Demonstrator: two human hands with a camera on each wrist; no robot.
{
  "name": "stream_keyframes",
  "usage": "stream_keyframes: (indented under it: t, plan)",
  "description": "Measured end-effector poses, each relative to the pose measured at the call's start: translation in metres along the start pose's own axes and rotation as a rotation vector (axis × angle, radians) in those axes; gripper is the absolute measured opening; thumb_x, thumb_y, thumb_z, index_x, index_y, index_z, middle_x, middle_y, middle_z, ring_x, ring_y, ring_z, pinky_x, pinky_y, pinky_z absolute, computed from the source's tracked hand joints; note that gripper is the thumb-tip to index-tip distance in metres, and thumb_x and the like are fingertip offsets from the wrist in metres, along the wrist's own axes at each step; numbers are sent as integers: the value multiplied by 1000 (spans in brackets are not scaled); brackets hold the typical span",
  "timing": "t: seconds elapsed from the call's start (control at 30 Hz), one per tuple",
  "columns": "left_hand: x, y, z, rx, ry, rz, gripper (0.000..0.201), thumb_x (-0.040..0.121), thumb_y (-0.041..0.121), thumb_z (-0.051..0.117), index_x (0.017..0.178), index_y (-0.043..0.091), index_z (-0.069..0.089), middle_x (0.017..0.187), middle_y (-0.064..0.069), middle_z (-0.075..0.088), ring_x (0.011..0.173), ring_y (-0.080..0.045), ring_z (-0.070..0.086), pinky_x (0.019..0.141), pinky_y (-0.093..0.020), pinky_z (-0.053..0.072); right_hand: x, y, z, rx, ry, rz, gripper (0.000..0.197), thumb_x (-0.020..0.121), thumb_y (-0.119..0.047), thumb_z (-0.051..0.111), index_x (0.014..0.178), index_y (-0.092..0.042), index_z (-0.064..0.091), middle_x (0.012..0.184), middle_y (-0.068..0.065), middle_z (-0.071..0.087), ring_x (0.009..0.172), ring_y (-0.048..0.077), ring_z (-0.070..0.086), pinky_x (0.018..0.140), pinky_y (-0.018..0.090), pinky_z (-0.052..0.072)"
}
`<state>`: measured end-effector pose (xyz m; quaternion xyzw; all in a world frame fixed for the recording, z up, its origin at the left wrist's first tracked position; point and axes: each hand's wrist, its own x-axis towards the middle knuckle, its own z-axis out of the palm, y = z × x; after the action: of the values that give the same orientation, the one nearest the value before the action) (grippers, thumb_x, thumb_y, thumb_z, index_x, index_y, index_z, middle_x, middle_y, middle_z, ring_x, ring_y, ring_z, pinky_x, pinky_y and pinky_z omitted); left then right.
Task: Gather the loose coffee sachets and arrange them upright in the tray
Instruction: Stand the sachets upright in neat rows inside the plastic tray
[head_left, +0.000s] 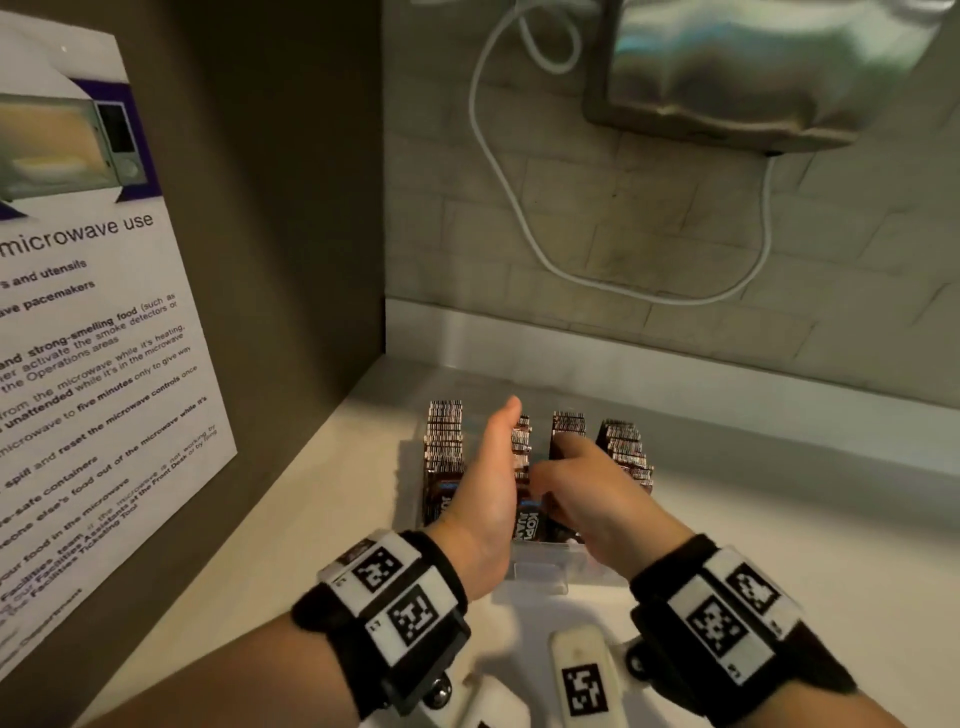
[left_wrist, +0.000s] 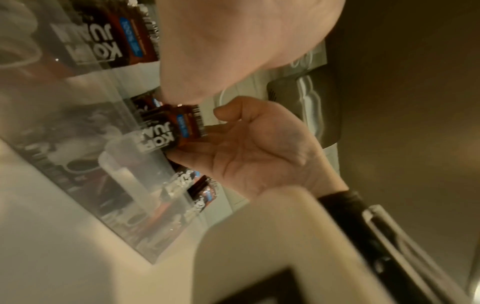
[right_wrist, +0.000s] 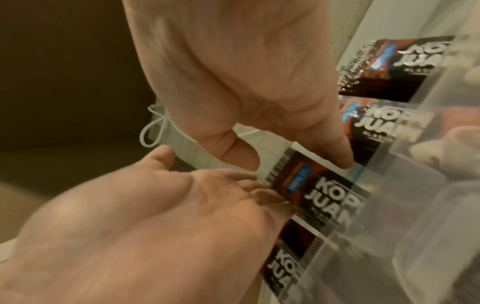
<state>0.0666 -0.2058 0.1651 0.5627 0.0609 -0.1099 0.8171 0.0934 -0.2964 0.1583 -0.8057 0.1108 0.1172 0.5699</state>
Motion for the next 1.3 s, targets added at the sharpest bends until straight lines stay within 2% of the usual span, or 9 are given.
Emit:
stream_keyframes:
  t: [0.07, 0.17, 0.3, 0.5, 0.7, 0.8, 0.9, 1.17, 1.3]
  plan:
    - [0, 2, 4, 3, 31, 0, 59, 97, 54, 29, 150, 28, 28, 139, 13, 43, 89, 10, 39, 95, -25, 19, 6, 3, 4, -7, -26, 28, 22, 79, -2, 56, 96, -10, 44, 91, 16, 56, 80, 29, 57, 70, 39, 46]
    - [3, 1, 2, 4, 44, -3, 61, 97, 54, 30, 152, 31, 20, 156, 9, 26, 108, 5, 31, 95, -26, 19, 12, 6, 3, -4, -45, 21, 30, 83, 3, 52, 99, -18, 37, 82, 8, 51, 71, 18, 48, 62, 31, 39]
    - [3, -3, -5, -15, 59, 30, 59, 97, 50, 29, 152, 32, 18, 157, 12, 22, 116, 3, 24, 96, -22, 18, 14, 8, -1, -5, -65, 31, 38, 86, 2, 52, 119, -13, 39, 99, 7, 56, 100, 27, 58, 93, 47, 50]
    - [7, -7, -3, 6, 61, -19, 59, 98, 53, 28, 152, 29, 21, 157, 5, 25, 111, 0, 26, 93, -24, 21, 19, 11, 4, -51, -74, 43, 63, 80, 6, 53, 139, -5, 33, 99, 4, 51, 112, 33, 55, 99, 52, 47]
    - [25, 0, -1, -24, 144, -227, 62, 95, 59, 36, 140, 18, 45, 143, -9, 47, 132, -24, 43, 91, -30, 34, 29, 14, 8, 183, -183, 76, 93, 78, 9, 49, 153, -24, 7, 105, 17, 62, 84, 25, 62, 72, 38, 54]
    - [42, -1, -9, -93, 95, -310, 60, 87, 70, 42, 98, 17, 66, 103, -14, 70, 104, -32, 64, 94, -43, 49, 29, 11, 9, 280, -244, 84, 73, 82, 1, 49, 146, -22, 22, 88, 13, 58, 70, 22, 61, 58, 32, 52]
    - [56, -6, -18, -99, 46, -326, 77, 83, 76, 40, 114, 12, 68, 107, -16, 72, 99, -32, 68, 91, -48, 52, 28, 7, 13, 304, -278, 100, 47, 87, -11, 49, 131, -15, 35, 91, 11, 56, 71, 19, 60, 56, 29, 52]
    - [60, -10, -24, -29, 19, -286, 74, 79, 79, 42, 113, 19, 69, 119, -13, 68, 108, -30, 65, 101, -49, 46, 38, 9, 20, 338, -237, 78, 71, 78, -29, 59, 143, -21, 30, 126, 18, 57, 94, 29, 66, 63, 34, 56]
    - [65, -12, -25, -38, 32, -280, 67, 81, 75, 45, 103, 18, 72, 111, -13, 71, 103, -30, 67, 100, -47, 48, 38, 9, 22, 362, -230, 64, 52, 85, -27, 58, 134, -26, 42, 112, 15, 65, 91, 28, 69, 68, 35, 56]
